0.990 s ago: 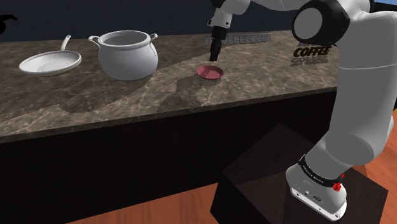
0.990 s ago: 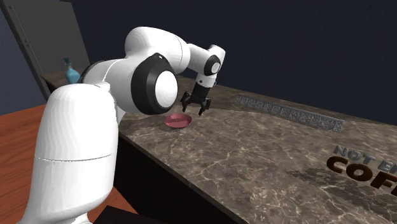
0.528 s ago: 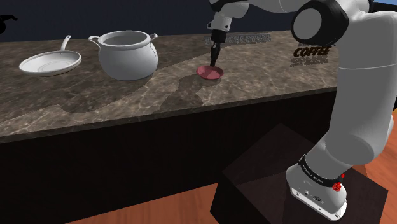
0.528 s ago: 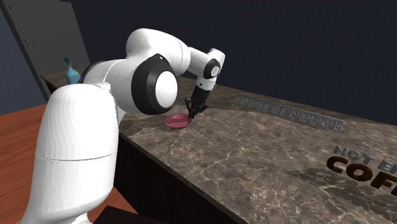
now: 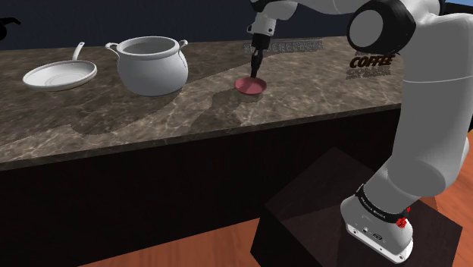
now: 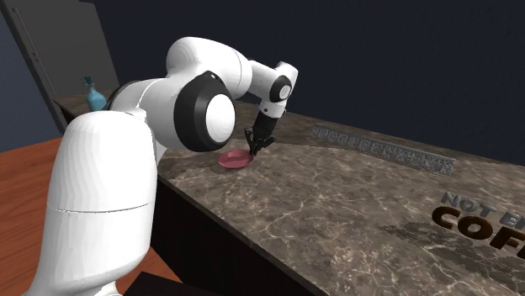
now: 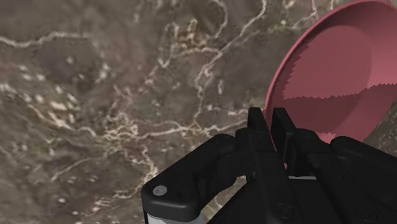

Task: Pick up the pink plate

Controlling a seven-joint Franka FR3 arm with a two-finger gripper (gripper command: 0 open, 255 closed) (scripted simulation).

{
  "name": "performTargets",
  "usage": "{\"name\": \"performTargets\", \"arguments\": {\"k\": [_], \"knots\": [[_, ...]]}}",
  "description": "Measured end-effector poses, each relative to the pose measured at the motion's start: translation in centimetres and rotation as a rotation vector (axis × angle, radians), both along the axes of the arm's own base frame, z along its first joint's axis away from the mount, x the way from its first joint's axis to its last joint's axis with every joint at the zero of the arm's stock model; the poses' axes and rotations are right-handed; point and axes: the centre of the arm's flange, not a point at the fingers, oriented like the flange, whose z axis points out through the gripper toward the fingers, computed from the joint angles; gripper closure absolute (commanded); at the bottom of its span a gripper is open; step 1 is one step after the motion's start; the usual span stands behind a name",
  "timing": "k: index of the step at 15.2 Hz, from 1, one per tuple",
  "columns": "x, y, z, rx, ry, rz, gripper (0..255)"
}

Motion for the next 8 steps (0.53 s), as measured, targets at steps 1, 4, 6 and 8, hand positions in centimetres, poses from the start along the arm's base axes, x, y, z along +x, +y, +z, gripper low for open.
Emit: {"name": "performTargets", "arguments": {"k": [1, 4, 6, 8], "knots": [[0.0, 0.0, 0.5, 0.0, 0.0, 0.0, 255], [0.1, 0.1, 2.1, 0.0, 0.0, 0.0, 255], [0.1, 0.1, 3.1, 0.0, 0.0, 0.0, 255], [0.0, 0.1, 4.1, 0.0, 0.0, 0.0, 255]]}}
